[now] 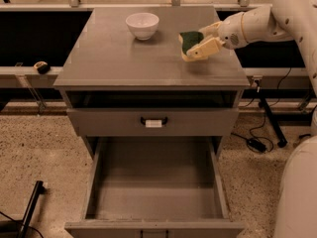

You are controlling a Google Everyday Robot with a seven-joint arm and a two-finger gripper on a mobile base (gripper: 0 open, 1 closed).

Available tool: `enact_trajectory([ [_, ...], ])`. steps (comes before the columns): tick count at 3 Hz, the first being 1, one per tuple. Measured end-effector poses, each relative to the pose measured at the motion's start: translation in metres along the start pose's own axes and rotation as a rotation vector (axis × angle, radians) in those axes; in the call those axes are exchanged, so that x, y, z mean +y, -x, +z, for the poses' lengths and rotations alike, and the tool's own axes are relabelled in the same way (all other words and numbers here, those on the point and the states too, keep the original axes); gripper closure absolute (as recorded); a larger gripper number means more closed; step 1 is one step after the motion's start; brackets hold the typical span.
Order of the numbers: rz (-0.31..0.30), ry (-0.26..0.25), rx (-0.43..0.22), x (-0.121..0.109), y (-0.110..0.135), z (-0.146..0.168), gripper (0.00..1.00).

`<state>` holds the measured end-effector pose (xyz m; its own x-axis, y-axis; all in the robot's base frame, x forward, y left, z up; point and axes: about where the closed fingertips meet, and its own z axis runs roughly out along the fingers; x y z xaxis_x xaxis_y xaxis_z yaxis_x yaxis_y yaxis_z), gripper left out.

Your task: Pick sponge from middle drawer and place on counter

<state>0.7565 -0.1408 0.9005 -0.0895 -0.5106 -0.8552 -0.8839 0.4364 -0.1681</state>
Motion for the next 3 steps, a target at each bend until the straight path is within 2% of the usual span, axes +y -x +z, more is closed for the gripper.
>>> enact_trajectory([
  [1,0.000,0.000,0.000,0.000,0.000,0.000,0.00],
  [2,-0.029,-0.025,0.037,-0.002,0.001,-0.001,0.00],
  [3,-0.159,-0.121,0.093,-0.019,0.008,-0.041,0.00],
])
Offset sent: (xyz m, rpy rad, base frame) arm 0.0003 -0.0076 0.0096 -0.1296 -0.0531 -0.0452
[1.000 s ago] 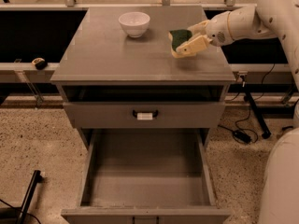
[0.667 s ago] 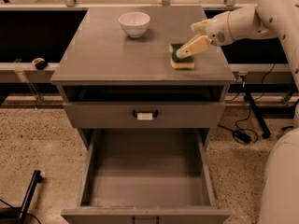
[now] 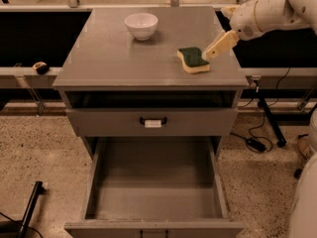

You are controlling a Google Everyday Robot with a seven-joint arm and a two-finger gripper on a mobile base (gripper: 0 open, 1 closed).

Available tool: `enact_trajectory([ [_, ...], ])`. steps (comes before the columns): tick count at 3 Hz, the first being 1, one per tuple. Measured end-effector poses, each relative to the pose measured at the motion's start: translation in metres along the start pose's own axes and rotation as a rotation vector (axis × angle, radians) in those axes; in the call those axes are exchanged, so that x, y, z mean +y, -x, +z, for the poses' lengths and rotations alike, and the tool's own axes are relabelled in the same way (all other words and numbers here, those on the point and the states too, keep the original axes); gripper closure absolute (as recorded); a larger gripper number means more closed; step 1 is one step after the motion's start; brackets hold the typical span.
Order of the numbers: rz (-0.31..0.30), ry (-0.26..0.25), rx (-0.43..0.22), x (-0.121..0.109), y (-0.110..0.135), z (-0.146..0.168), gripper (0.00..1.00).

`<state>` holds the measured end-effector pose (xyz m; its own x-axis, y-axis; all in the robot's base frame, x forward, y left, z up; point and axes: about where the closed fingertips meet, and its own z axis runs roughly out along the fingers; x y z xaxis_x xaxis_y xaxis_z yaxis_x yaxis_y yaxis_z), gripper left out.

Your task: Pick sponge from middle drawer and place on counter

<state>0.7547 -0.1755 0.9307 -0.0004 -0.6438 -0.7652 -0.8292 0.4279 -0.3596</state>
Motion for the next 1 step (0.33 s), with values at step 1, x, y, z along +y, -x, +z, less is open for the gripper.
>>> enact_trajectory([
  [1,-0.031,-0.002,0.004,-0.0002,0.0000,0.0001,0.00],
])
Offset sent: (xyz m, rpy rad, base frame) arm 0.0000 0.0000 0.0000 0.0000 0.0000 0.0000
